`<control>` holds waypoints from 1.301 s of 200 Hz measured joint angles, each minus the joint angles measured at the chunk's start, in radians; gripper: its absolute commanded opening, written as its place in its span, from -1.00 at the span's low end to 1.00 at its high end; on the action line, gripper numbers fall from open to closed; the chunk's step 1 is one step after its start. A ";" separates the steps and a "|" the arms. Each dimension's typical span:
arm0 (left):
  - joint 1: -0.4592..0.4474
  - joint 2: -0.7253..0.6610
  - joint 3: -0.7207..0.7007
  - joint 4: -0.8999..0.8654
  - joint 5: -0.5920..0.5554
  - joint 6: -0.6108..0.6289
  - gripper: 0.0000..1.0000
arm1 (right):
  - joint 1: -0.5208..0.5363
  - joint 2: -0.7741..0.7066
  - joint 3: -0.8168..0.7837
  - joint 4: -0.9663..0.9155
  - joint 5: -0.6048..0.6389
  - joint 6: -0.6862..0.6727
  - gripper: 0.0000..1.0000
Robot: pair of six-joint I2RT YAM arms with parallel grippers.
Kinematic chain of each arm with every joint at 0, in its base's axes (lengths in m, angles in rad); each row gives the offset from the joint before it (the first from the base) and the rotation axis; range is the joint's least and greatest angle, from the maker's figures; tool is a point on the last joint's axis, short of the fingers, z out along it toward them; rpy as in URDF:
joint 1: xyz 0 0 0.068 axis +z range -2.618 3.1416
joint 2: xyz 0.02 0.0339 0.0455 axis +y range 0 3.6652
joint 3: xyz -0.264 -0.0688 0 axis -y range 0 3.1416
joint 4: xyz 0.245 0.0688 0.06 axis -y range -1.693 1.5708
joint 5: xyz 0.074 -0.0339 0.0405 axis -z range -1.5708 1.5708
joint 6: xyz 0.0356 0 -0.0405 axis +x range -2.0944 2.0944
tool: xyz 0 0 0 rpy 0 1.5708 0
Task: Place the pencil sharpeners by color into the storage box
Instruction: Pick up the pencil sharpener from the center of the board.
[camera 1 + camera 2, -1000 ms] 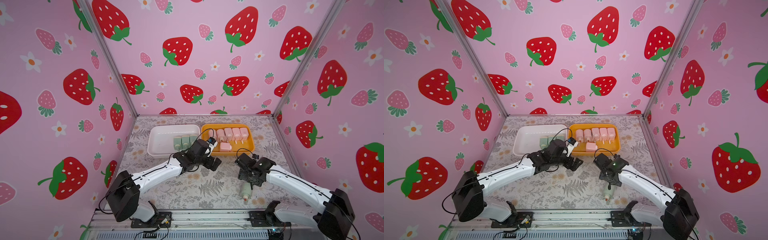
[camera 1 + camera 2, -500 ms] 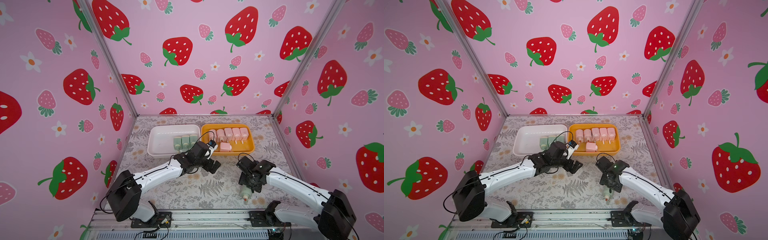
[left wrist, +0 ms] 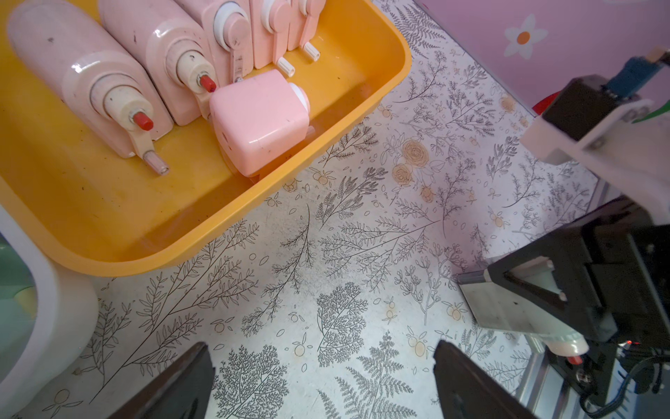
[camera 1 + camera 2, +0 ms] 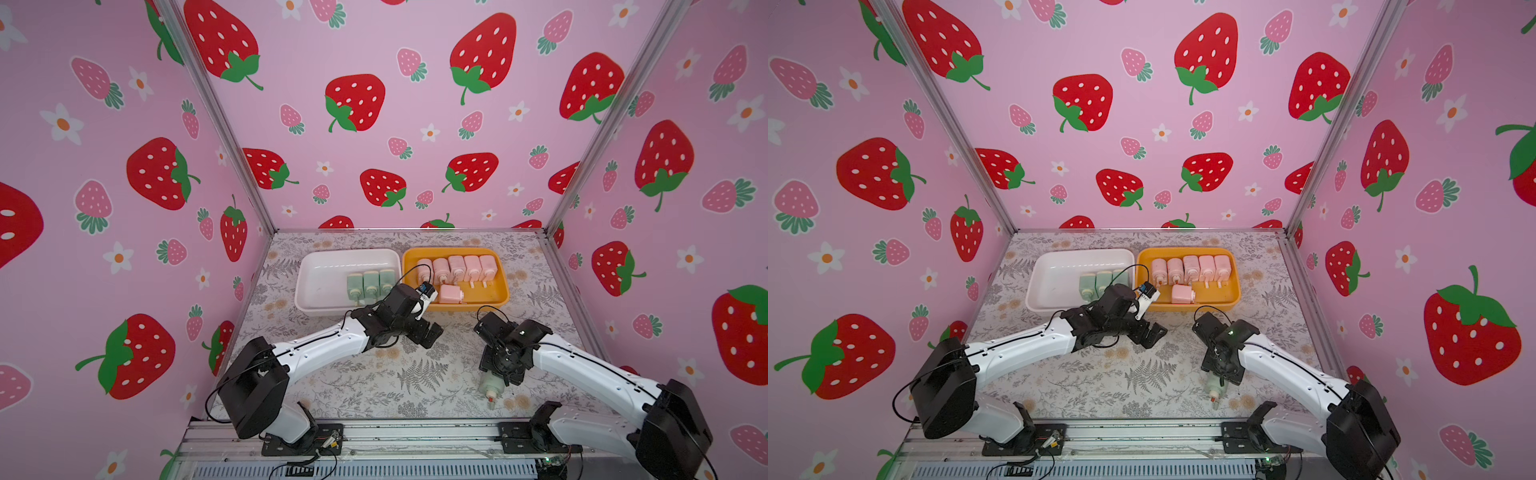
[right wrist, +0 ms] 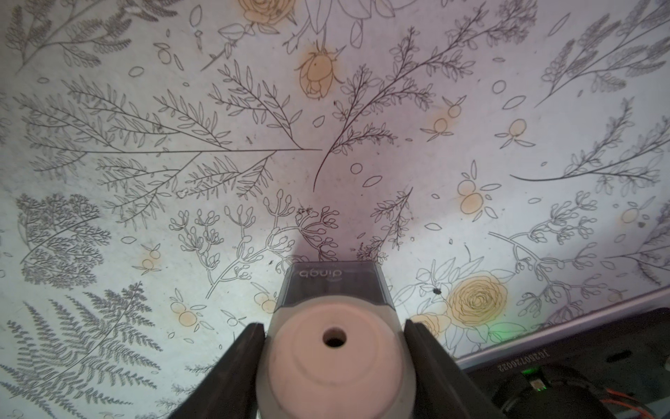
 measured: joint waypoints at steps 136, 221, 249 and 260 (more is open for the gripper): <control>-0.008 -0.116 -0.114 0.085 -0.040 0.010 0.99 | -0.016 0.069 0.233 0.100 0.019 0.081 -1.00; -0.068 -0.197 -0.233 0.196 -0.148 0.037 0.99 | -0.023 0.371 0.473 0.071 -0.017 0.182 -1.00; -0.077 -0.203 -0.256 0.209 -0.175 0.035 1.00 | -0.020 0.452 0.482 0.071 -0.060 0.235 -1.00; -0.093 -0.201 -0.272 0.218 -0.203 0.036 0.99 | -0.016 0.469 0.482 0.072 -0.079 0.254 -1.00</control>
